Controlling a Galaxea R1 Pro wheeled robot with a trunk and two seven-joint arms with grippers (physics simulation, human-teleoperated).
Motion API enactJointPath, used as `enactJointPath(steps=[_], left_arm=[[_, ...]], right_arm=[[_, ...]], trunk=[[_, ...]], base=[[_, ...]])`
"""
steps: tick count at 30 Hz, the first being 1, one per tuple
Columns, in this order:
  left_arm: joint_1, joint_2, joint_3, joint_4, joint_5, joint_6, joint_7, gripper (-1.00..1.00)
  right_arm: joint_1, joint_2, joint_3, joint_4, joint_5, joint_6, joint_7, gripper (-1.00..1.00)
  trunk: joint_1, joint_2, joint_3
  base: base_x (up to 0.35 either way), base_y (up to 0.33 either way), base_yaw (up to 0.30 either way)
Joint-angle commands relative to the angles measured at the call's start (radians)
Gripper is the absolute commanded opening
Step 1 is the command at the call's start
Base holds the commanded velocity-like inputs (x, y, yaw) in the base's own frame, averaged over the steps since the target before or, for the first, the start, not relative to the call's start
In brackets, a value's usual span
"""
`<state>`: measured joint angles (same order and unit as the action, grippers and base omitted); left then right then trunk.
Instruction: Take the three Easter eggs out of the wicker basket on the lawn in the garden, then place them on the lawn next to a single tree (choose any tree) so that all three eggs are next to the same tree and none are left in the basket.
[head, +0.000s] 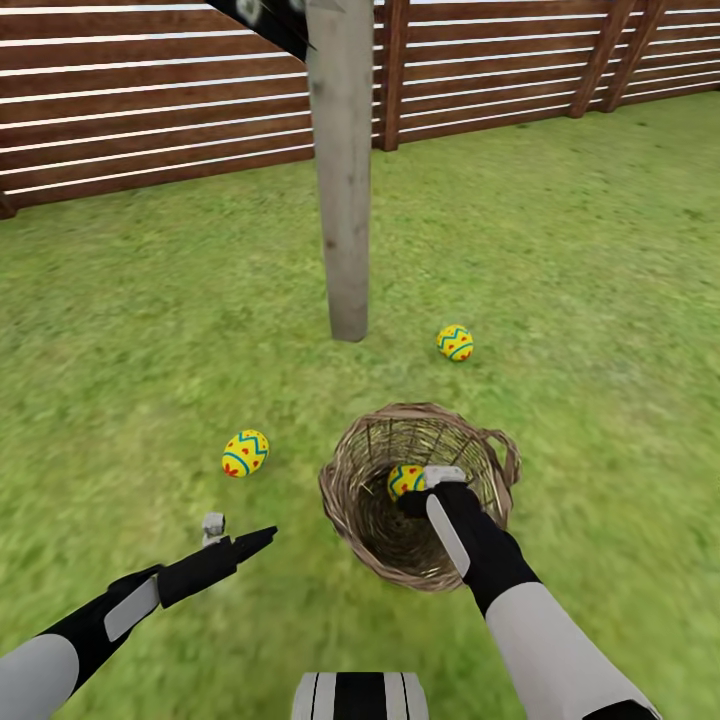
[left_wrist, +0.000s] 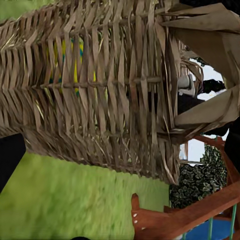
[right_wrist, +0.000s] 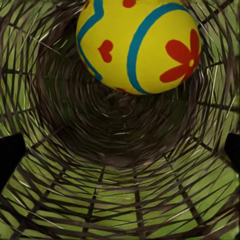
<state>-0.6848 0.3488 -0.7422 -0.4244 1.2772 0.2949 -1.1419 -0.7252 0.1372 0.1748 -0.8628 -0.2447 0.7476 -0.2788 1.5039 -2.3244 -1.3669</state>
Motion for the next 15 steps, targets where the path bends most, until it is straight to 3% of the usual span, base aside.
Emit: enactJointPath(steps=[1, 8, 15], left_arm=[[-0.001, 0.000, -0.007, -0.001, 0.010, 0.010, -0.002, 1.00], [-0.001, -0.003, -0.008, 0.000, 0.007, 0.010, 0.002, 1.00], [-0.001, -0.004, -0.008, 0.000, 0.006, 0.010, 0.002, 1.00]], right_arm=[[-0.001, 0.000, 0.003, -0.001, -0.010, 0.003, -0.010, 1.00], [-0.001, -0.003, 0.008, -0.001, -0.006, 0.009, -0.007, 1.00], [0.000, -0.003, 0.073, 0.001, -0.004, 0.010, 0.007, 1.00]], trunk=[[0.000, 0.000, -0.001], [0.000, 0.000, -0.001], [0.000, 0.000, -0.001]], base=[[0.117, -0.174, 0.000], [0.058, -0.147, 0.000], [0.001, -0.194, 0.000]])
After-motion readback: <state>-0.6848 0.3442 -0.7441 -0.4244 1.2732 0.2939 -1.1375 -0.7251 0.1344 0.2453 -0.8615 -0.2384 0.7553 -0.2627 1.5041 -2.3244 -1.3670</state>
